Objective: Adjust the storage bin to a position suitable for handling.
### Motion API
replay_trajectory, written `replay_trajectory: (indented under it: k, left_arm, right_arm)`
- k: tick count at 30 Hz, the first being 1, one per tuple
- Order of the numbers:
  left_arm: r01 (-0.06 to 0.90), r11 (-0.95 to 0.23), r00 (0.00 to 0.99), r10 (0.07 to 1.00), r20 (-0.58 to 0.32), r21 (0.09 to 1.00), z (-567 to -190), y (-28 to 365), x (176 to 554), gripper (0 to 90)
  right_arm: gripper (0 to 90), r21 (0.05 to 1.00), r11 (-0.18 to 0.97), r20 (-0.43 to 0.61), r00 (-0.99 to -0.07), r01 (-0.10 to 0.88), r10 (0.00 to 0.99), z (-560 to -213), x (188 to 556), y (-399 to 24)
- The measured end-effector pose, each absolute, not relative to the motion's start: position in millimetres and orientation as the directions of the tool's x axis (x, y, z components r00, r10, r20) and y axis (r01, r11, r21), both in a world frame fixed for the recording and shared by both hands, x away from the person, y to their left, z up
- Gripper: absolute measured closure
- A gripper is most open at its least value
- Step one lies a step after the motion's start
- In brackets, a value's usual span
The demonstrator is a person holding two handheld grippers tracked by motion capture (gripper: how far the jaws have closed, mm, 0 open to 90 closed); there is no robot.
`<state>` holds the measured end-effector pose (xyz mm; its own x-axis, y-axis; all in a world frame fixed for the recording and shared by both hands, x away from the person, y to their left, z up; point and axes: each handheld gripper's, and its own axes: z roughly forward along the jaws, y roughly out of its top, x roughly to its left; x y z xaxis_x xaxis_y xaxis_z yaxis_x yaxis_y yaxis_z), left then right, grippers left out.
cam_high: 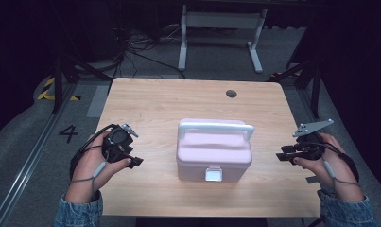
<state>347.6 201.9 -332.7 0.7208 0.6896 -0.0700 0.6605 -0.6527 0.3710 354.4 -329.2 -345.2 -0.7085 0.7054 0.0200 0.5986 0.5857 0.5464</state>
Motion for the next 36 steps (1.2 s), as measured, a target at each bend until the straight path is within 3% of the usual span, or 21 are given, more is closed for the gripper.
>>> replay_trajectory:
  k: [6,14,25,36]
  left_arm:
    - [0.658,-0.647,0.717,0.694,-0.058,0.385,-331,202,346,43.0]
    - [0.602,-0.621,0.735,0.677,-0.043,0.501,-321,200,345,45.9]
    - [0.466,-0.588,0.816,0.575,-0.065,0.661,-323,180,355,46.7]
    - [0.381,-0.527,0.863,0.497,-0.088,0.760,-327,152,369,46.0]
  right_arm:
    - [60.4,0.544,0.592,0.029,-0.719,0.594,0.695,-347,354,-326]
    - [59.0,0.555,0.577,0.046,-0.715,0.599,0.698,-349,353,-328]
    - [58.2,0.558,0.552,0.056,-0.692,0.619,0.720,-352,345,-334]
    - [58.2,0.551,0.535,0.056,-0.668,0.640,0.742,-357,333,-344]
